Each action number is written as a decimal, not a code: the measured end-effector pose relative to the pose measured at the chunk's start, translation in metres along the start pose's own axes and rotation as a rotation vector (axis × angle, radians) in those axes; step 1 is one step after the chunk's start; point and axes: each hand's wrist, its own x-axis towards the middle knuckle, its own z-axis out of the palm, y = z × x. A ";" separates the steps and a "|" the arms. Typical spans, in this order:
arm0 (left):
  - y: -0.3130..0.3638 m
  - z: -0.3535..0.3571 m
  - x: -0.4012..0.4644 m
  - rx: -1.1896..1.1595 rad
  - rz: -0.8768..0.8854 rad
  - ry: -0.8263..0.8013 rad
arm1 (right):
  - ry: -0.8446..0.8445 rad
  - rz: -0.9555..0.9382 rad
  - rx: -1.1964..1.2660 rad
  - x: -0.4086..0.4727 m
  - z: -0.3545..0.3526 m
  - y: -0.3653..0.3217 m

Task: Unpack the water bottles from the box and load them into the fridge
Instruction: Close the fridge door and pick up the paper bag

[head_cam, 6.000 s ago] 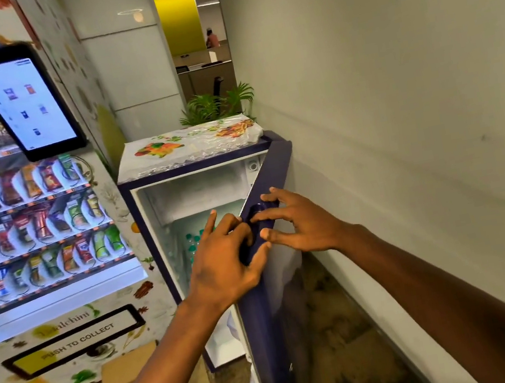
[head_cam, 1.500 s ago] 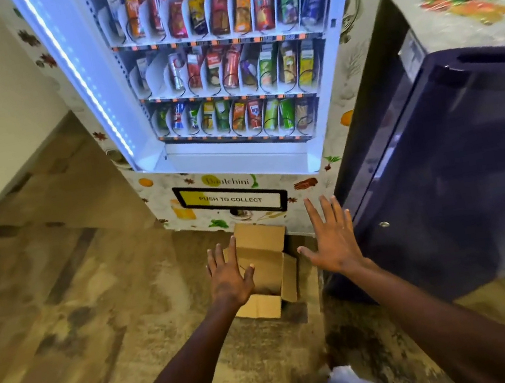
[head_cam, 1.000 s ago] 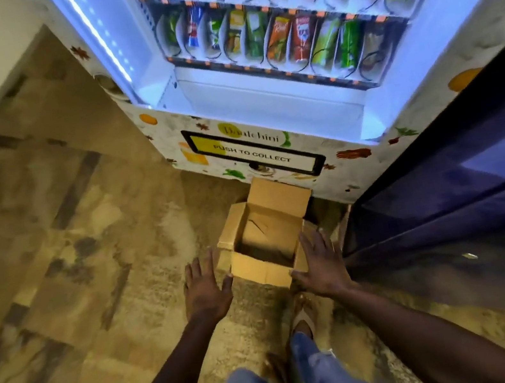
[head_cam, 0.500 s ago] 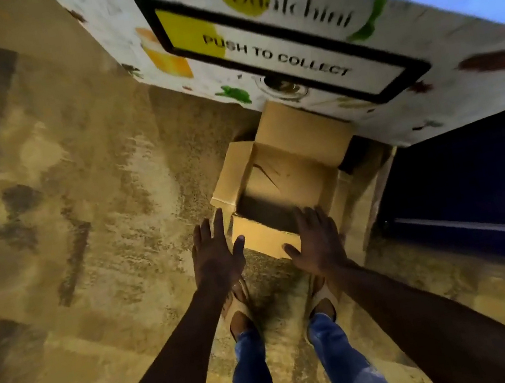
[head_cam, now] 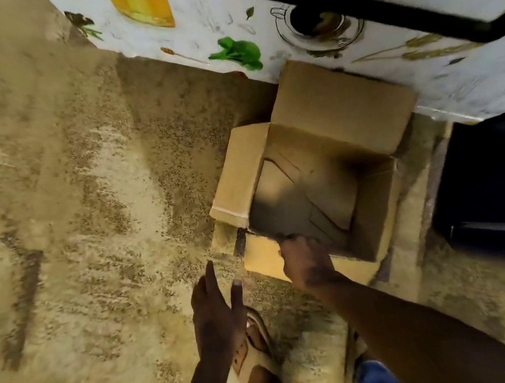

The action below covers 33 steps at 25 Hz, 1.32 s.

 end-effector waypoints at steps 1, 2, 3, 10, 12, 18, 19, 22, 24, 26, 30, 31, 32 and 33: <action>-0.002 0.000 0.000 -0.023 0.006 0.008 | -0.014 0.011 -0.012 -0.001 -0.001 0.000; -0.002 -0.001 0.002 -0.046 0.008 0.014 | -0.013 0.014 -0.002 -0.004 -0.005 0.000; -0.001 -0.004 0.004 -0.079 -0.006 0.014 | -0.002 0.013 0.006 -0.012 -0.009 0.001; 0.058 -0.030 0.025 -0.873 -0.642 -0.087 | 0.228 -0.082 0.428 -0.086 -0.044 0.026; 0.065 -0.036 0.027 -1.170 -0.697 -0.109 | 0.232 -0.114 0.571 -0.102 -0.048 0.034; 0.095 -0.036 0.007 -1.055 -0.498 -0.015 | 0.142 -0.135 0.794 -0.119 -0.050 0.051; 0.099 -0.033 0.002 -1.030 -0.450 -0.011 | 0.128 -0.113 0.896 -0.122 -0.053 0.052; 0.108 -0.028 -0.011 -0.963 -0.343 0.004 | 0.332 0.034 1.218 -0.137 -0.079 0.050; 0.117 -0.026 -0.016 -0.895 -0.323 0.040 | 0.583 0.176 1.249 -0.148 -0.106 0.057; 0.137 -0.028 -0.027 -0.830 -0.223 0.102 | 0.751 0.218 1.202 -0.159 -0.139 0.073; 0.168 -0.032 -0.057 -0.580 0.083 0.252 | 0.856 0.021 0.825 -0.171 -0.211 0.091; 0.171 -0.032 -0.063 -0.522 0.164 0.285 | 0.837 -0.022 0.703 -0.167 -0.226 0.090; 0.172 -0.031 -0.067 -0.454 0.255 0.315 | 0.792 -0.048 0.587 -0.158 -0.238 0.090; 0.172 -0.030 -0.069 -0.382 0.342 0.338 | 0.699 -0.053 0.481 -0.144 -0.246 0.091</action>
